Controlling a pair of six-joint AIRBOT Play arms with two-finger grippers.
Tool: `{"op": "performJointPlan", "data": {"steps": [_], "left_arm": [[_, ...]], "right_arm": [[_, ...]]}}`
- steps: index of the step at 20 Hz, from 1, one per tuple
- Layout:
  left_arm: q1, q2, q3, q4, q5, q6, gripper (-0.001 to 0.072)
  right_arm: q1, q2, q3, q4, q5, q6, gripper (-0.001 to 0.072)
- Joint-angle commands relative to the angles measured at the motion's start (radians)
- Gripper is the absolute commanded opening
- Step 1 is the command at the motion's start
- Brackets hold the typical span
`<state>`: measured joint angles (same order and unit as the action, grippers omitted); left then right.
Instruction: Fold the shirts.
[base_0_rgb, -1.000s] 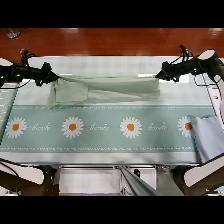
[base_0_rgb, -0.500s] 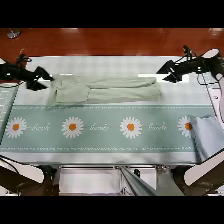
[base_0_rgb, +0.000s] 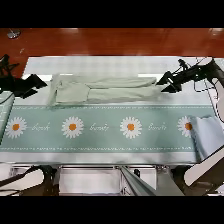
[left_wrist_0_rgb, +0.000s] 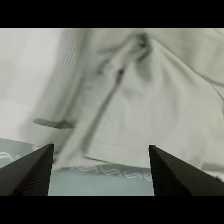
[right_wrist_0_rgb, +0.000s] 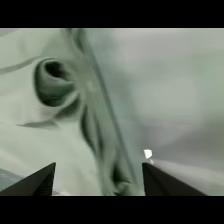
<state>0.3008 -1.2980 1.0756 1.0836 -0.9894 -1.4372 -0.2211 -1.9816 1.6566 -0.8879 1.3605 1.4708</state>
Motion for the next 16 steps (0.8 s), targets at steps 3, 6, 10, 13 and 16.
{"op": "performJointPlan", "data": {"steps": [3, 6, 10, 13, 16], "left_arm": [[-0.225, 0.078, -0.091, -0.094, 0.070, 0.015, 0.0703], [-0.334, 0.066, -0.090, -0.095, 0.081, 0.015, 0.0408], [-0.408, 0.067, -0.079, -0.138, 0.040, 0.042, 0.0019], [-0.506, 0.068, -0.065, -0.143, 0.041, 0.050, 0.0019], [-0.696, 0.065, -0.065, -0.176, 0.148, 0.049, 0.0019]], "right_arm": [[0.079, -0.032, 0.001, 0.076, -0.040, 0.004, 0.0549], [0.094, -0.029, 0.061, 0.075, 0.021, 0.008, 0.0028], [0.080, 0.097, 0.064, -0.134, 0.102, 0.006, 0.0026], [0.074, 0.326, -0.110, -0.212, 0.074, -0.035, 0.0026], [0.064, 0.629, -0.373, -0.224, 0.000, -0.066, 0.0026]]}}
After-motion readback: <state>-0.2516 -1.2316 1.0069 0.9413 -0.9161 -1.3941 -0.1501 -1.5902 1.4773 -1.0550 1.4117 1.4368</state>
